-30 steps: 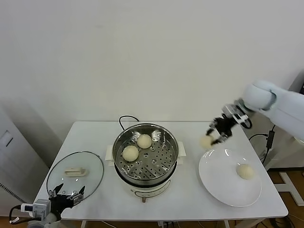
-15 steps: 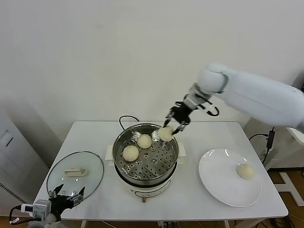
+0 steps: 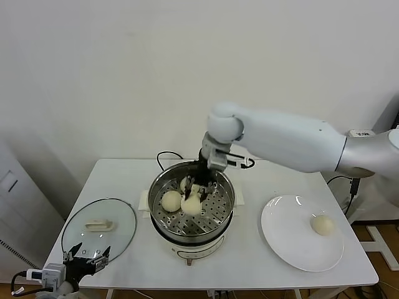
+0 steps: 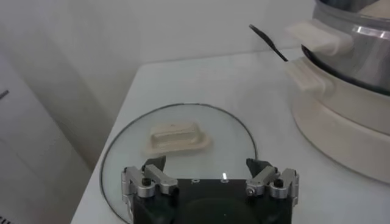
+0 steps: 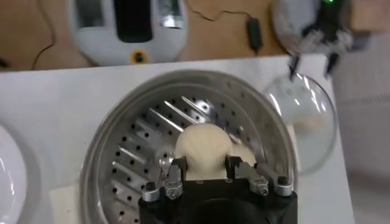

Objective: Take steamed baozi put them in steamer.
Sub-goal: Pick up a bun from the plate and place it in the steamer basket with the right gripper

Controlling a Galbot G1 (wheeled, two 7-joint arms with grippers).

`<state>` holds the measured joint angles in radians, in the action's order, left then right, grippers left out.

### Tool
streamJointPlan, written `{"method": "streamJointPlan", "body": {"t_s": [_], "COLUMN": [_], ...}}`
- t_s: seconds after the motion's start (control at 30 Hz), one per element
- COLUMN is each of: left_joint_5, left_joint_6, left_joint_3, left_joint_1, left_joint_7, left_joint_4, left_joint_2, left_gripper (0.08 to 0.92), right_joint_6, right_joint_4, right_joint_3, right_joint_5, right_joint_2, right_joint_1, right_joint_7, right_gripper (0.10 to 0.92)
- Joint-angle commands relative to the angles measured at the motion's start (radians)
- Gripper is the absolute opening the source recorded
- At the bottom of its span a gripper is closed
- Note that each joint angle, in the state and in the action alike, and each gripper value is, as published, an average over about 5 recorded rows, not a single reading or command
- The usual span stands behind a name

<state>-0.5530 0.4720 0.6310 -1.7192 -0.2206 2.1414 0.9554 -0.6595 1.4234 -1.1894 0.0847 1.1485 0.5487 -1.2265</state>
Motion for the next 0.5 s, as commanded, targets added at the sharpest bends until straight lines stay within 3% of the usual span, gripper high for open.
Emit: {"method": "streamJointPlan", "body": {"t_s": [0.03, 0.5], "left_joint_5": [0.0, -0.001], "left_joint_6": [0.0, 0.0], "left_joint_3": [-0.001, -0.001], "left_joint_1": [0.0, 0.004], "left_joint_7": [0.0, 0.001], "left_joint_4": [0.0, -0.007], "left_joint_2": [-0.001, -0.005], "left_gripper": [0.823, 0.823], "right_joint_6": [-0.098, -0.106], "right_joint_4": [0.06, 0.046], "right_joint_3": [0.006, 0.052], "right_joint_5": [-0.159, -0.266], "right_joint_2": [0.05, 0.072], "right_joint_1": [-0.066, -0.137], "right_joint_7": [-0.011, -0.008], "right_gripper": [0.424, 0.437]}}
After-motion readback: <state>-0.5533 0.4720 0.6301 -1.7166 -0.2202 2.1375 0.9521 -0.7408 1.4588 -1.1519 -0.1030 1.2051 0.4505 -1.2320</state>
